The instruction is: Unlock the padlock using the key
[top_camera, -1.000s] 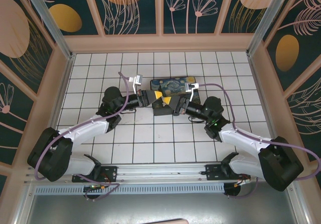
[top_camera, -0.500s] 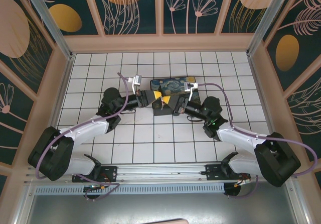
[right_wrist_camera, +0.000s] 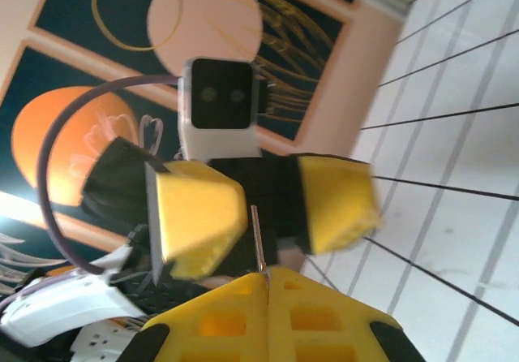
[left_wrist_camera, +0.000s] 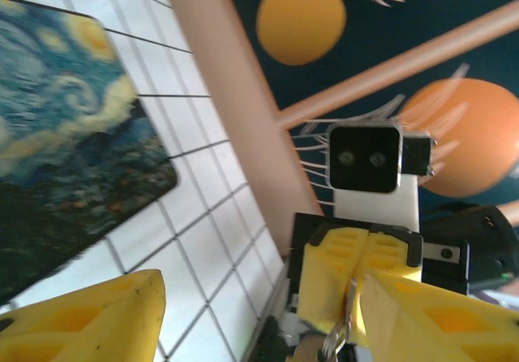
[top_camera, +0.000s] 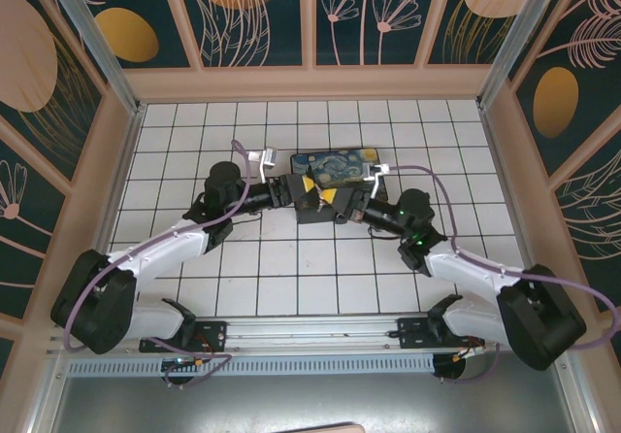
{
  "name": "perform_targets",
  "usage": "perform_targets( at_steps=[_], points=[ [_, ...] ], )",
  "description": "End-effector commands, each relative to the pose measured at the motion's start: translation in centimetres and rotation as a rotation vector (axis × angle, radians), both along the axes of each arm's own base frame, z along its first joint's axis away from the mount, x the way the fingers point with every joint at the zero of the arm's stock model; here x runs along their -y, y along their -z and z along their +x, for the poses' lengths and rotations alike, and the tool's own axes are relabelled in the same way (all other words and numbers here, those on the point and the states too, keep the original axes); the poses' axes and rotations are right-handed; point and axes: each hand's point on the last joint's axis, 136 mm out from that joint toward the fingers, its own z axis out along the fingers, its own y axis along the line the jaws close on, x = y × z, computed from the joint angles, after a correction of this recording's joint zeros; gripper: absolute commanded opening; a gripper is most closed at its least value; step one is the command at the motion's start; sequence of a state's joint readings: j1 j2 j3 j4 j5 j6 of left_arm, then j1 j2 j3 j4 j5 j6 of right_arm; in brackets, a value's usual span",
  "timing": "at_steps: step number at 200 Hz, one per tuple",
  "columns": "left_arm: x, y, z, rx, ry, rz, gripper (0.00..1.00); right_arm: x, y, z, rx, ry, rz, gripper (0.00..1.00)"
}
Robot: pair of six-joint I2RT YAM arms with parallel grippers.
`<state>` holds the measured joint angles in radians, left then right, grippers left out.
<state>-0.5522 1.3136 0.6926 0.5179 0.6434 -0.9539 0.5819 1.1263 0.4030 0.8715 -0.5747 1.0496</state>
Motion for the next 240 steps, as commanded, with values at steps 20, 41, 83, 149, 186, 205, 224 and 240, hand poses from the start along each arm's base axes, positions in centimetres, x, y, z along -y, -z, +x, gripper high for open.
perform_targets(
  at_steps=[20, 41, 83, 149, 186, 205, 224, 240],
  points=[
    [-1.0, 5.8, -0.9, 0.026, -0.108, 0.386, 0.64, 6.6, 2.9, 1.7, -0.09, 0.217, -0.117, 0.0],
    [0.9, 8.2, -3.3, -0.026, -0.159, 0.473, 0.65, 9.3, 3.7, 2.4, -0.147, 0.299, -0.178, 0.0],
    [5.3, 12.3, -5.0, 0.019, -0.247, 0.619, 0.67, 12.5, 3.0, 3.7, -0.159, 0.403, -0.26, 0.0],
    [8.8, 17.4, -2.2, -0.007, -0.419, 0.793, 0.69, 14.5, -0.3, 4.7, -0.084, 0.461, -0.265, 0.0],
    [8.7, 19.2, -1.2, -0.03, -0.481, 0.86, 0.71, 14.7, -0.8, 4.5, -0.067, 0.455, -0.251, 0.0],
    [9.0, 19.9, -0.7, -0.028, -0.488, 0.867, 0.71, 14.6, -1.1, 4.4, -0.057, 0.45, -0.239, 0.0],
    [8.1, 21.1, 0.1, -0.046, -0.537, 0.914, 0.7, 14.5, -1.4, 4.4, -0.05, 0.441, -0.225, 0.0],
    [8.0, 21.4, 0.9, -0.049, -0.559, 0.911, 0.69, 14.3, -1.5, 4.5, -0.05, 0.429, -0.212, 0.0]
  ],
)
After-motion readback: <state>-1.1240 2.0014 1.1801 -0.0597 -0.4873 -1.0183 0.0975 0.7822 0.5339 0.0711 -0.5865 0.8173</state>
